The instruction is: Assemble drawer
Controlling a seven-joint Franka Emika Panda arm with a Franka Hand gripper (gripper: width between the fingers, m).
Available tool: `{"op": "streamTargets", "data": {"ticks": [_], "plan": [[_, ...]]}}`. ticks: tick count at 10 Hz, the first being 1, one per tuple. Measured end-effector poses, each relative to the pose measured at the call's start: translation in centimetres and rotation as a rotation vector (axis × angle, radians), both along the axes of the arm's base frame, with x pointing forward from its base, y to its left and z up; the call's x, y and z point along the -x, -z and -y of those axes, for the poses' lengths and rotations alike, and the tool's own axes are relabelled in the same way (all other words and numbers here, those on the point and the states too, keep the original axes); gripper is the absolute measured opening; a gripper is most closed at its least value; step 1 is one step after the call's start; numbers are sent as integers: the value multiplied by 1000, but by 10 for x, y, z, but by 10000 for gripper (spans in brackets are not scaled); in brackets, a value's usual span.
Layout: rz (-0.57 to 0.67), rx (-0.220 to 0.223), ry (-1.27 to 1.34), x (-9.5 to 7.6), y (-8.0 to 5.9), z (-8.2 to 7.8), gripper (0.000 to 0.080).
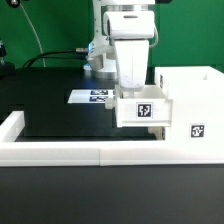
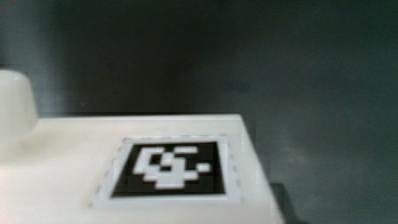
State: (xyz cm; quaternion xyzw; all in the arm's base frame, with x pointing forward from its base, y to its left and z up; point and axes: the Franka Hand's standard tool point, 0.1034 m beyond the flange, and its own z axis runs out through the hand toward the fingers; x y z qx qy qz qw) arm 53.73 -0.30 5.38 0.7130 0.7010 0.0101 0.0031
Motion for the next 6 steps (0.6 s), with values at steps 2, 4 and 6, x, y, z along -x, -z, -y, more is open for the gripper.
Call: {"op": "streamTargets", "data": {"ticks": [2, 4, 6], "plan": [[0, 0, -3, 0, 0, -1, 42], [-32, 8, -6, 1, -1, -2, 42], [-28, 7, -3, 0, -1, -1, 42]]}}
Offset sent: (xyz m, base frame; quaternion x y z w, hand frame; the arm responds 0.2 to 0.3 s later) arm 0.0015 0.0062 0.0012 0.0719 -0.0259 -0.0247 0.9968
